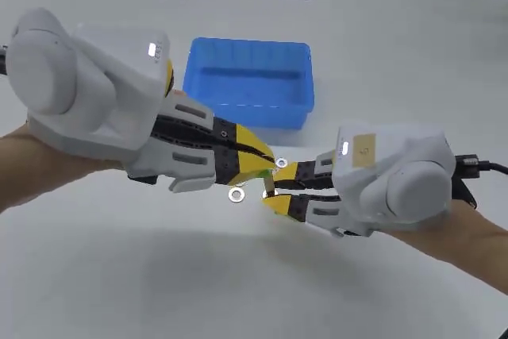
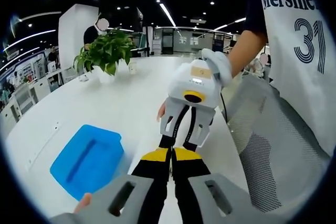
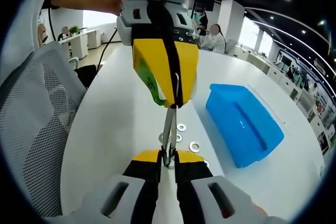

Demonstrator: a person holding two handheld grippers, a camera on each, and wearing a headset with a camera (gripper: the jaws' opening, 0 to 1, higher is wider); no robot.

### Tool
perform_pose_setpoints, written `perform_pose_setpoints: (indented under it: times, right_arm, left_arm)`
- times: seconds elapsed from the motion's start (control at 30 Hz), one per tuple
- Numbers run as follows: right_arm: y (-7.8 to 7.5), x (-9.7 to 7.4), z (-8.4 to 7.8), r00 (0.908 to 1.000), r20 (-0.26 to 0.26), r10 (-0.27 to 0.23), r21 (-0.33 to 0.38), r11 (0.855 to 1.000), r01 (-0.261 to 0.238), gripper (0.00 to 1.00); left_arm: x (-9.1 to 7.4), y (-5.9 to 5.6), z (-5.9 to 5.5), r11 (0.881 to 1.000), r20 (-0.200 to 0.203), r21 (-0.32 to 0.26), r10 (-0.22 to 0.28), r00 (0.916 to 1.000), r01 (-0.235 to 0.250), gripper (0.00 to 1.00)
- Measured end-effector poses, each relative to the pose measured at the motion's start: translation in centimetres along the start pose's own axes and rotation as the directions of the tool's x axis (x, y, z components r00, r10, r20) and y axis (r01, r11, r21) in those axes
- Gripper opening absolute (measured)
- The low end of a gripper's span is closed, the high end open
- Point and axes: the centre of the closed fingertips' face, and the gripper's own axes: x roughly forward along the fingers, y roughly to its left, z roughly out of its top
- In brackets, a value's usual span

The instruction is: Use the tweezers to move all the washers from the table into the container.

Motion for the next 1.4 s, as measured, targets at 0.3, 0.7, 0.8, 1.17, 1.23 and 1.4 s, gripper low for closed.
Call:
perform_pose_setpoints:
  times: [0.3,0.7,0.8,1.17,1.23,1.4]
  right_arm:
    - [0.0,-0.2,0.3,1.0000,-0.002,-0.005,-0.006,1.000,0.005,0.11]
    - [-0.7,-1.3,2.0,0.9995,0.015,-0.029,-0.033,0.999,0.030,0.11]
    - [-1.1,-1.6,2.7,0.9987,0.021,-0.046,-0.046,0.998,0.047,0.11]
    - [-3.6,-3.2,5.6,0.9932,0.059,-0.100,-0.097,0.990,0.106,0.11]
    - [-4.0,-3.3,6.0,0.9927,0.063,-0.103,-0.101,0.989,0.109,0.11]
    - [-5.3,-3.3,7.1,0.9919,0.068,-0.107,-0.144,0.983,0.116,0.11]
  left_arm:
    - [-0.5,-0.1,0.2,1.000,-0.008,0.004,0.004,1.0000,-0.004,0.05]
    - [-1.6,0.1,1.9,0.999,-0.010,0.042,0.007,0.9999,-0.006,0.05]
    - [-2.0,0.3,2.5,0.998,-0.008,0.059,0.011,0.9999,-0.010,0.05]
    - [-3.6,1.7,5.5,0.992,0.002,0.126,0.023,0.9997,-0.023,0.05]
    - [-3.8,2.0,5.8,0.990,0.003,0.137,0.024,0.9997,-0.024,0.05]
    - [-4.3,3.0,6.6,0.986,0.001,0.165,0.032,0.9995,-0.032,0.05]
